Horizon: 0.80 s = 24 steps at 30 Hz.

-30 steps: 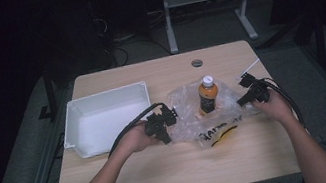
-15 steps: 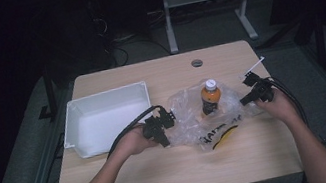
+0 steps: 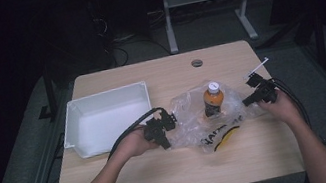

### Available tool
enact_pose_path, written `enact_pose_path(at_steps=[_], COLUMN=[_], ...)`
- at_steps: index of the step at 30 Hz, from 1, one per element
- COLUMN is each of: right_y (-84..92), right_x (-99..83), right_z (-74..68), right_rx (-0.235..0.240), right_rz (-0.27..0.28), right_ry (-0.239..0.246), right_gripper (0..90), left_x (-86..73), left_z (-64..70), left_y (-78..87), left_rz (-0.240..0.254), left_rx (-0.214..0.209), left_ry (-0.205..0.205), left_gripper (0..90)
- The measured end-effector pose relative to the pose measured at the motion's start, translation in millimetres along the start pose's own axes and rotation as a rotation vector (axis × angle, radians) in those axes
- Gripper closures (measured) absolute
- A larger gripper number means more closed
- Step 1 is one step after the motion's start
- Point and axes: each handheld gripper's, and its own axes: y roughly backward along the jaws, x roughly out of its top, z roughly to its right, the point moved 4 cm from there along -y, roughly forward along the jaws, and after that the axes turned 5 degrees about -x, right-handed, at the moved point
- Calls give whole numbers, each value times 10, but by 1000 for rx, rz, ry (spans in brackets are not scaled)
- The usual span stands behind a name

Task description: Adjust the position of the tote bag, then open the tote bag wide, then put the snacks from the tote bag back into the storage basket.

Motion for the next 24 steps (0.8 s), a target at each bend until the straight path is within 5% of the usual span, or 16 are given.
enact_pose_path(at_steps=[19,24], right_y=[67,97], right_x=[-8,-7], right_z=[-16,-40], right_rx=[-13,8], right_rz=[30,53], right_ry=[-1,-2], right_gripper=[893,735], left_x=[18,23], left_z=[6,17], left_y=[29,50], left_rz=[18,47], left_rx=[-11,-22], left_ry=[5,10], left_gripper=[899,874])
